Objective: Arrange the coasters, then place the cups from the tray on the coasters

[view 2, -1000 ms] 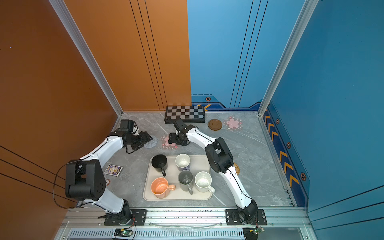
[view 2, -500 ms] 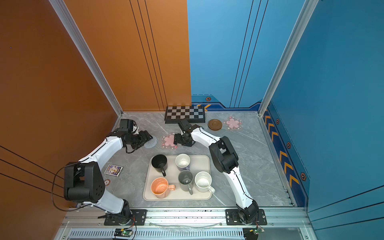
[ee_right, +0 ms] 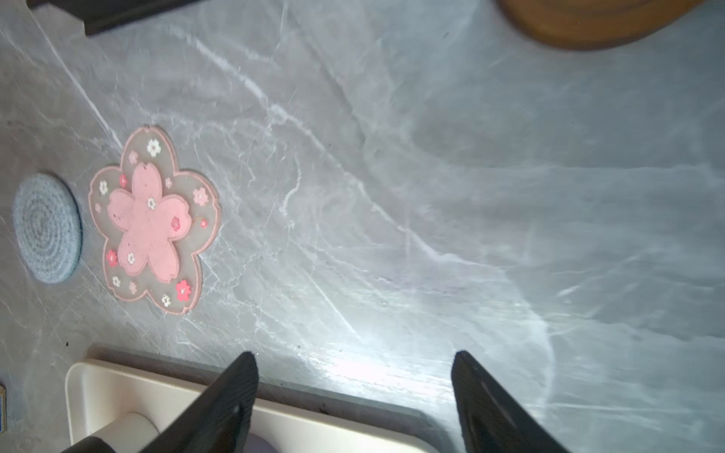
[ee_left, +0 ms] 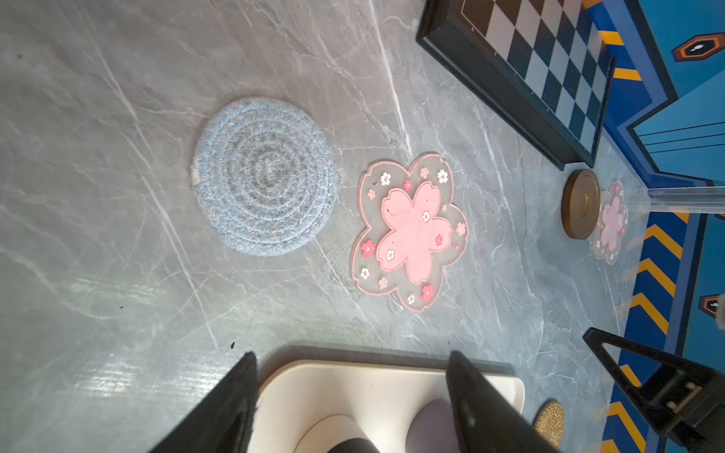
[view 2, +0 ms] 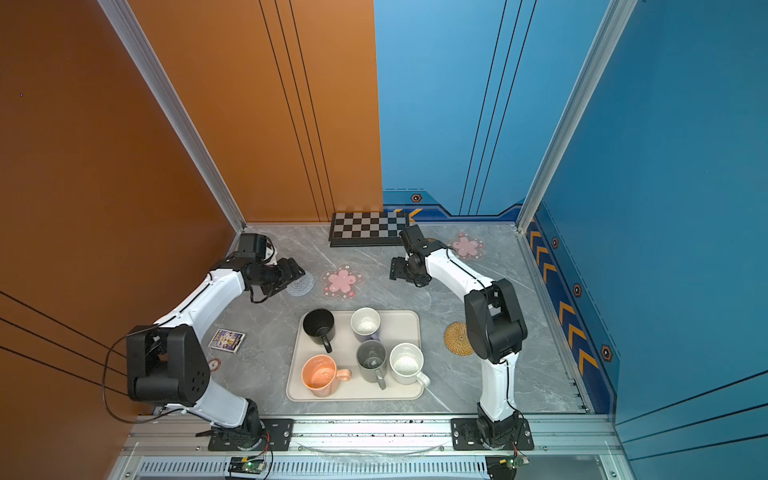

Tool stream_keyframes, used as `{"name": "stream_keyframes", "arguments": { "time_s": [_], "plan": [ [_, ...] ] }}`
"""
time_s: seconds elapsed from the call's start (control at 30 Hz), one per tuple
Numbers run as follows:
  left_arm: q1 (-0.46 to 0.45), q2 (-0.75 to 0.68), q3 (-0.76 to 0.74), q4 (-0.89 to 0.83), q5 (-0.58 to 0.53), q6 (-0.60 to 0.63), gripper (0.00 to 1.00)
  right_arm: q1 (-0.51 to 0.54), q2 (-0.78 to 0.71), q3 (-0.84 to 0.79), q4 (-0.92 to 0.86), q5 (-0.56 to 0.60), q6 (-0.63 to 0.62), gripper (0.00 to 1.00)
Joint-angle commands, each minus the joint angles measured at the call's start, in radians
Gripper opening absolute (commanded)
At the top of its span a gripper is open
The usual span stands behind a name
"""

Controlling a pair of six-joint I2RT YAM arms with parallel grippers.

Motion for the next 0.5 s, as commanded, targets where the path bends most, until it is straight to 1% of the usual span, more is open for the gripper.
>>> {"name": "stream_keyframes", "arguments": {
  "time_s": [0.0, 0.27, 0.37, 0.47],
  "plan": [
    [-0.022, 0.008, 0.044, -0.034, -0.018, 0.043, 0.76, -0.055, -0.055, -0.046, -0.024, 0.053, -0.044, 0.80],
    [-0.106, 0.050, 0.148, -0.034, -0.026, 0.113, 0.77, -0.130, -0.115, -0.090, -0.021, 0.086, -0.095, 0.80],
    [-0.137, 0.079, 0.198, -0.034, -0.026, 0.115, 0.77, -0.150, -0.123, -0.112, 0.003, 0.095, -0.098, 0.80],
    [-0.165, 0.107, 0.242, -0.033, -0.031, 0.109, 0.77, -0.164, -0.115, -0.112, 0.017, 0.073, -0.095, 0.80]
  ]
}}
